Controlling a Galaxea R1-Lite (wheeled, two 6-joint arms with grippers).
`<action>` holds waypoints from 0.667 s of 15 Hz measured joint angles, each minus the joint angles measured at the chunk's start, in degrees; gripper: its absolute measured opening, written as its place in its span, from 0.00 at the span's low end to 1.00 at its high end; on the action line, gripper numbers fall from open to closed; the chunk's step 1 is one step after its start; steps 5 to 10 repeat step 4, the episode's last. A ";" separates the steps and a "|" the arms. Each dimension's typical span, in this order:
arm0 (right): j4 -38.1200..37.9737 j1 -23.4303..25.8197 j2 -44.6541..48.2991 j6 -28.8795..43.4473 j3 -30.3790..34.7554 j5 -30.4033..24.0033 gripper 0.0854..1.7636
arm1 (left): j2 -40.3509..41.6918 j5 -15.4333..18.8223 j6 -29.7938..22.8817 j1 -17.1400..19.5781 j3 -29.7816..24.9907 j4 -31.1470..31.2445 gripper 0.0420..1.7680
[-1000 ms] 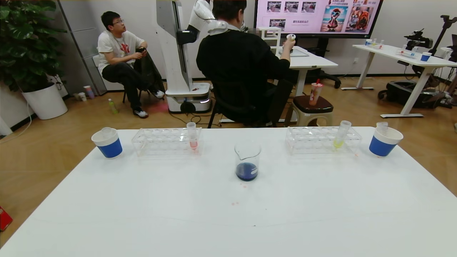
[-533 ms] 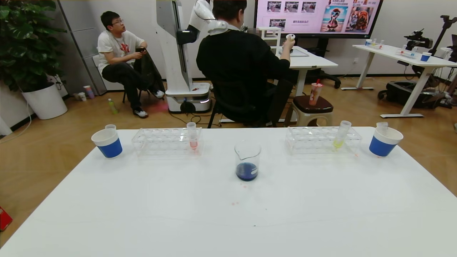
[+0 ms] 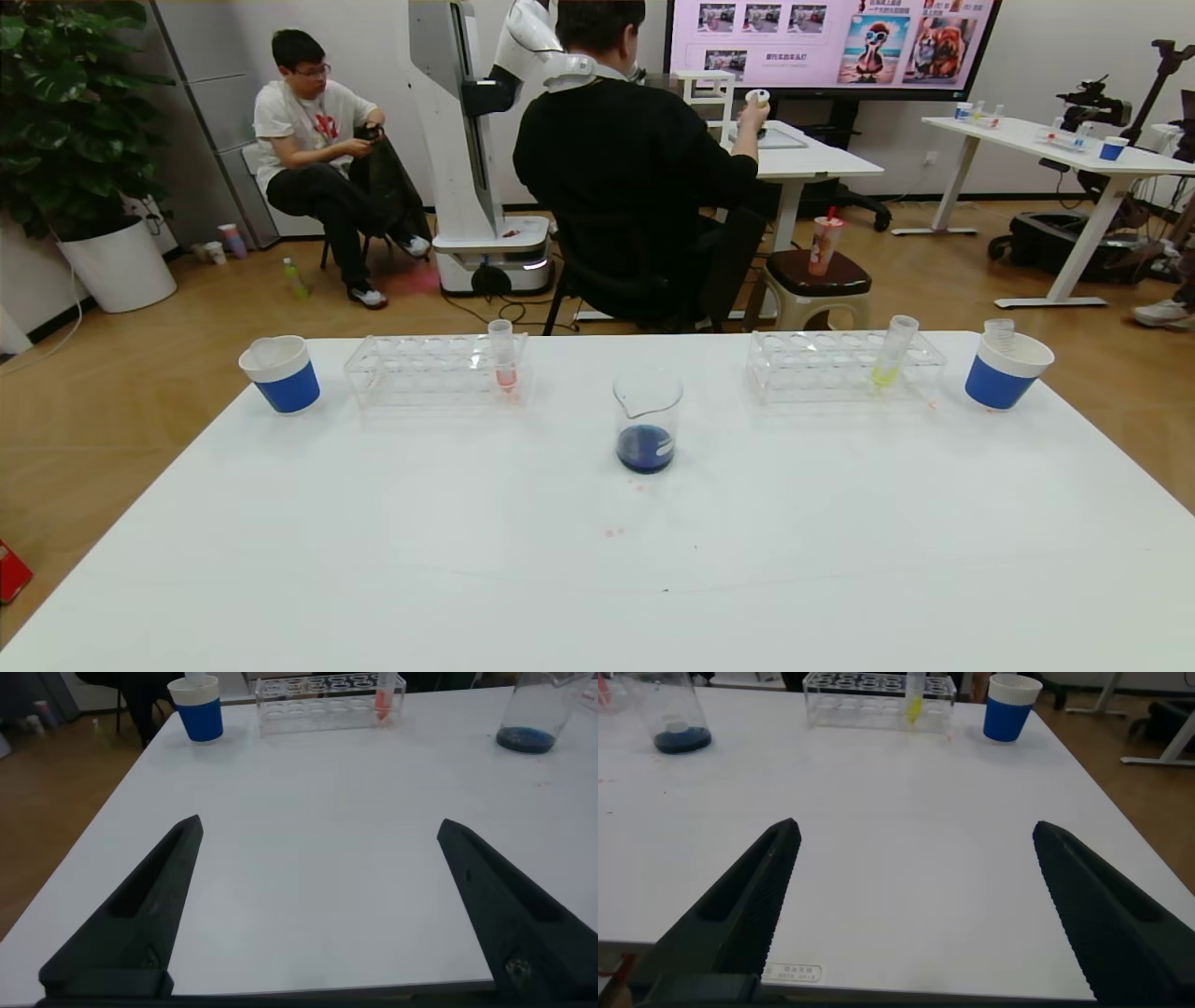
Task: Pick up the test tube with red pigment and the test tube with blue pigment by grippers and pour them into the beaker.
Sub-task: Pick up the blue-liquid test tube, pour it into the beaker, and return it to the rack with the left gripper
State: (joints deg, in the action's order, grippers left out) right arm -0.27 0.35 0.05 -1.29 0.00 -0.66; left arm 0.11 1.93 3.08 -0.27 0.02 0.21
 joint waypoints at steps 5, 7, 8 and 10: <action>0.00 0.00 0.00 0.00 0.00 0.00 0.98 | 0.00 0.02 -0.06 0.00 -0.02 0.04 0.99; 0.00 0.00 0.00 0.00 0.00 0.00 0.98 | 0.00 0.02 -0.06 0.00 -0.02 0.04 0.99; 0.00 0.00 0.00 0.00 0.00 0.00 0.98 | 0.00 0.02 -0.06 0.00 -0.02 0.04 0.99; 0.00 0.00 0.00 0.00 0.00 0.00 0.98 | 0.00 0.02 -0.06 0.00 -0.02 0.04 0.99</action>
